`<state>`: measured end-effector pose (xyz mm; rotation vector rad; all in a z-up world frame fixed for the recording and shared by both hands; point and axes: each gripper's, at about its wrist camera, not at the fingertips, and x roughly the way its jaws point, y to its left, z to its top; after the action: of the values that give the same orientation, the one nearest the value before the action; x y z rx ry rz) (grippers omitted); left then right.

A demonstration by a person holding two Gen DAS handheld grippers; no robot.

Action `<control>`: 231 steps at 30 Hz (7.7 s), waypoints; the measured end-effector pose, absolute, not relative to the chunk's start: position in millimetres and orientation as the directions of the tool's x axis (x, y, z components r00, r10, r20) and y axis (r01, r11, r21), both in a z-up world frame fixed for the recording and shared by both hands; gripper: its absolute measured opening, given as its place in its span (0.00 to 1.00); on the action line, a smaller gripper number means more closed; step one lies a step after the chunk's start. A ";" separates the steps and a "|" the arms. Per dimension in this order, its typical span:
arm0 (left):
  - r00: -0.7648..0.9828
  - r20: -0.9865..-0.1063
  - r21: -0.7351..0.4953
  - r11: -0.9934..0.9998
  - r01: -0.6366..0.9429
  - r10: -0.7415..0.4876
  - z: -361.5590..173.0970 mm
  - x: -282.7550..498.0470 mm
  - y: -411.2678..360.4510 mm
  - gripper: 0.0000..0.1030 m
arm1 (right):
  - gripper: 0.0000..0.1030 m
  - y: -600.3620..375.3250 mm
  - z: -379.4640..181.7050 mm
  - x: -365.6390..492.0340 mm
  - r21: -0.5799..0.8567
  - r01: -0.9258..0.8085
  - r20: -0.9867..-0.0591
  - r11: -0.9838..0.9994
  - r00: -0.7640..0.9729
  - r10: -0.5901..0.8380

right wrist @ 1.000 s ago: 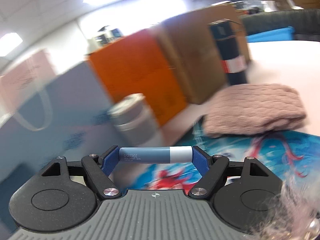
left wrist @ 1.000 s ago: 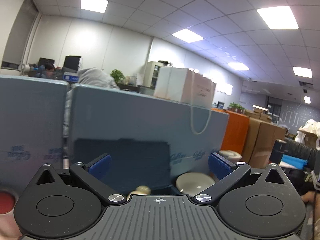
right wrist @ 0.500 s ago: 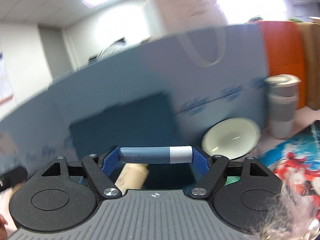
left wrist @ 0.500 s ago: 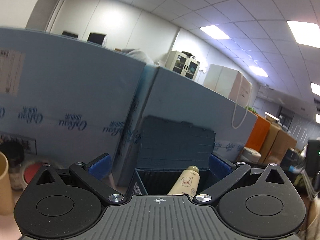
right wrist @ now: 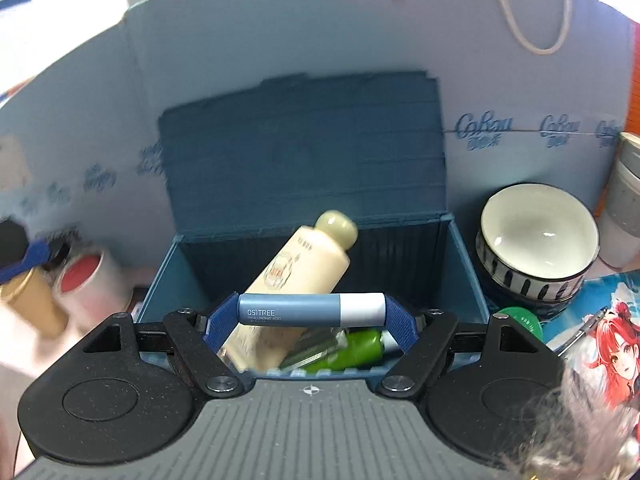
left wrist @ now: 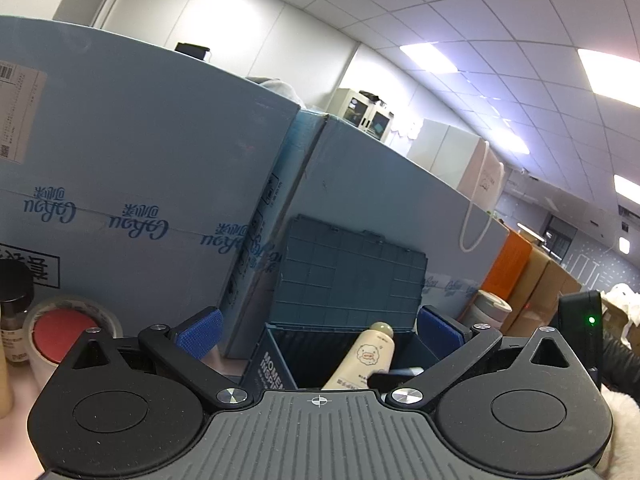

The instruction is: Organize rigid objects

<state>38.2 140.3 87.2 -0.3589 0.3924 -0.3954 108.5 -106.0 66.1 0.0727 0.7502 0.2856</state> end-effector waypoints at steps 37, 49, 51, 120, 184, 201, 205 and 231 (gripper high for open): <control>0.822 -0.351 -0.381 0.871 0.311 -0.448 79.2 45.7 131.5 1.00 | 0.37 -145.7 53.7 108.9 0.555 0.069 -0.542 0.829 0.786 0.297; 0.825 -0.339 -0.376 0.869 0.320 -0.451 81.6 43.2 129.8 1.00 | 0.75 -161.5 79.8 63.1 0.464 0.049 -0.464 0.885 0.864 0.196; 0.825 -0.332 -0.375 0.866 0.330 -0.458 82.8 41.9 128.8 1.00 | 0.77 -171.9 85.1 52.9 0.484 0.010 -0.422 0.875 0.879 0.223; 0.671 -0.336 -0.365 0.748 0.555 -0.661 77.3 23.3 66.9 1.00 | 0.10 -266.5 56.1 -77.7 0.278 -0.386 -0.243 0.880 0.858 0.453; 0.735 -0.301 -0.535 0.745 0.398 -0.608 75.1 49.2 126.6 1.00 | 0.78 -137.3 53.4 23.6 0.427 0.143 -0.231 0.893 0.972 -0.045; 0.755 -0.268 -0.422 0.778 0.466 -0.598 72.8 33.5 80.1 1.00 | 0.84 -249.3 63.2 -19.2 0.357 0.266 -0.180 0.895 0.960 -0.214; 0.778 -0.236 -0.377 0.793 0.478 -0.582 72.8 26.6 70.0 1.00 | 0.84 -267.9 55.8 -17.9 0.329 0.298 -0.195 0.896 0.950 -0.244; 0.835 -0.164 -0.302 0.833 0.464 -0.525 75.6 10.7 52.7 1.00 | 0.54 -295.9 -11.1 112.4 0.125 0.386 -0.681 0.914 0.703 -0.204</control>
<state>10.7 52.7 75.6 -0.2565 0.2461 -0.5292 112.4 -295.9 -11.1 0.2683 0.7203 -0.3326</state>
